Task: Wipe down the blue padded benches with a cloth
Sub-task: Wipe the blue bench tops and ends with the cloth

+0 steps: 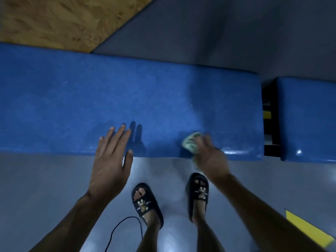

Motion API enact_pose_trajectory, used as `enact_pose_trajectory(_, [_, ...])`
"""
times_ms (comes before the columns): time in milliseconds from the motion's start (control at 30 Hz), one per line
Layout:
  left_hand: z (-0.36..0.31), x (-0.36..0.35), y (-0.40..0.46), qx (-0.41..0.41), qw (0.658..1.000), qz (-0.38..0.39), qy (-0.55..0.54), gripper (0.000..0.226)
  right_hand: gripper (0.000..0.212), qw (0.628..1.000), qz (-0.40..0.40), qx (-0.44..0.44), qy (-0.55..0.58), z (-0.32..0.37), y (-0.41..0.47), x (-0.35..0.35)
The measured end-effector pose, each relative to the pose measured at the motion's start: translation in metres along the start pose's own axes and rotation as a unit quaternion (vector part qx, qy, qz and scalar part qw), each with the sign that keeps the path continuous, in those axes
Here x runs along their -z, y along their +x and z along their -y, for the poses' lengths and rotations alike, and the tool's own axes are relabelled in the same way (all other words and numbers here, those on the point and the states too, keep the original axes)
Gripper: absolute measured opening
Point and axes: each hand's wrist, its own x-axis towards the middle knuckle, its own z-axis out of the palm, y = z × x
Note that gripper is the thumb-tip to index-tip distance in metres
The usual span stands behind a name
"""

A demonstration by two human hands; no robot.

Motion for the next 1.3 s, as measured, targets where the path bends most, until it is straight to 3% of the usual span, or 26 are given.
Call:
enact_pose_trajectory(133, [-0.025,-0.013,0.012,-0.032,0.999,0.009,0.002,0.057,0.041,0.991,-0.028,-0.126,-0.031,-0.110,-0.022,0.033])
enact_pose_trajectory(233, [-0.048,-0.029,0.023,-0.041,0.999,0.025,0.011,0.057,0.038,0.987,-0.070,-0.144,-0.004,-0.110,-0.010,0.020])
enact_pose_trajectory(333, [-0.070,-0.044,0.032,-0.052,0.998,0.042,0.020,0.059,0.039,0.991,-0.116,-0.053,0.042,-0.060,0.004,-0.003])
enact_pose_trajectory(400, [-0.082,-0.052,0.037,-0.062,0.996,0.051,0.037,0.061,0.040,0.994,-0.107,0.030,0.006,-0.037,0.009,-0.009])
enact_pose_trajectory(467, [-0.091,-0.056,0.042,-0.064,0.995,0.051,0.050,0.061,0.039,0.992,-0.092,0.080,-0.046,-0.053,0.010,-0.006])
enact_pose_trajectory(567, [-0.102,-0.062,0.050,-0.064,0.994,0.060,0.063,0.062,0.038,0.992,-0.068,0.072,-0.075,-0.119,0.001,0.008])
enact_pose_trajectory(667, [-0.111,-0.071,0.058,-0.056,0.994,0.066,0.073,0.062,0.038,0.997,-0.063,-0.013,-0.052,-0.185,-0.015,0.032])
enact_pose_trajectory(767, [-0.115,-0.078,0.063,-0.035,0.996,0.057,0.062,0.062,0.038,0.983,-0.093,-0.141,0.065,-0.220,-0.021,0.048])
enact_pose_trajectory(1033, [-0.114,-0.085,0.067,-0.028,0.998,0.040,0.045,0.061,0.024,0.915,-0.155,-0.340,0.151,-0.219,0.028,0.027])
enact_pose_trajectory(1200, [-0.108,-0.080,0.068,-0.022,0.998,0.038,0.041,0.061,0.031,0.911,-0.219,-0.328,0.118,-0.193,0.063,0.037])
enact_pose_trajectory(1300, [-0.105,-0.076,0.070,-0.023,0.998,0.040,0.052,0.061,0.038,0.946,-0.233,-0.186,0.124,-0.145,0.072,0.029])
